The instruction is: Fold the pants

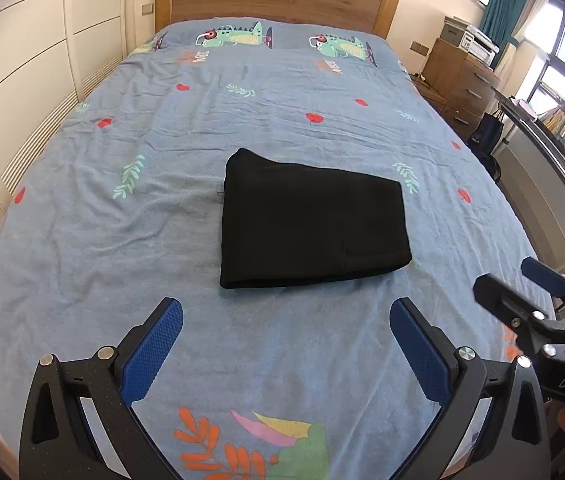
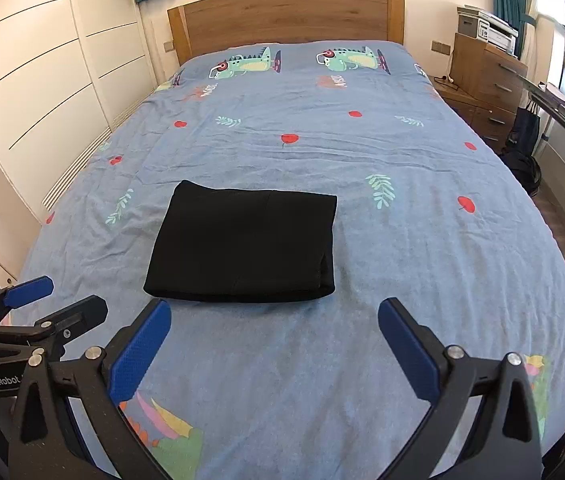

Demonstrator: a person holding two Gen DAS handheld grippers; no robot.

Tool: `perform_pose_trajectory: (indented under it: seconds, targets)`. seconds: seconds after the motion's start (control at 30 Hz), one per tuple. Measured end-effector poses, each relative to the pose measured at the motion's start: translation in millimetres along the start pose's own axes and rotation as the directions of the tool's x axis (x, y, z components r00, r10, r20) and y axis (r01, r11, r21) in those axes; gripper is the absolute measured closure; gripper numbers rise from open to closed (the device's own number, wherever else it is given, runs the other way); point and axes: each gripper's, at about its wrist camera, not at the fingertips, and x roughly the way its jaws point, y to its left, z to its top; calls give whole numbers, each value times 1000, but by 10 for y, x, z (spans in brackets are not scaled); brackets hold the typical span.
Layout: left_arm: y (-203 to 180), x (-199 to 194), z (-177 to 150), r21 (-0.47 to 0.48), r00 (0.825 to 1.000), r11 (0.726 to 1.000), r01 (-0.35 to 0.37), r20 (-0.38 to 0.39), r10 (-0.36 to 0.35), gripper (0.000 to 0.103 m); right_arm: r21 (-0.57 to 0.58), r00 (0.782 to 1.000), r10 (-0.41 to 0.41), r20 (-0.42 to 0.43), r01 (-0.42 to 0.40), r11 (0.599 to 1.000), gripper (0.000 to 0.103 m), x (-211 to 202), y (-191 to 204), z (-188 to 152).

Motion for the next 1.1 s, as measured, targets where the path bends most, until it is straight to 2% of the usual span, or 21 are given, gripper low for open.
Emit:
perform_pose_trajectory:
  seconds: [0.6,1.1]
  targets:
    - [-96,-48,30,56,999,998,10,44,-12,1,11,1000,-6,9,6,1000,0,-53,-33,-35]
    - [-164,-32,47,88,999,996,-3,44,-1,1,13,1000,-20,14,20,1000,0,-117,-69,-37]
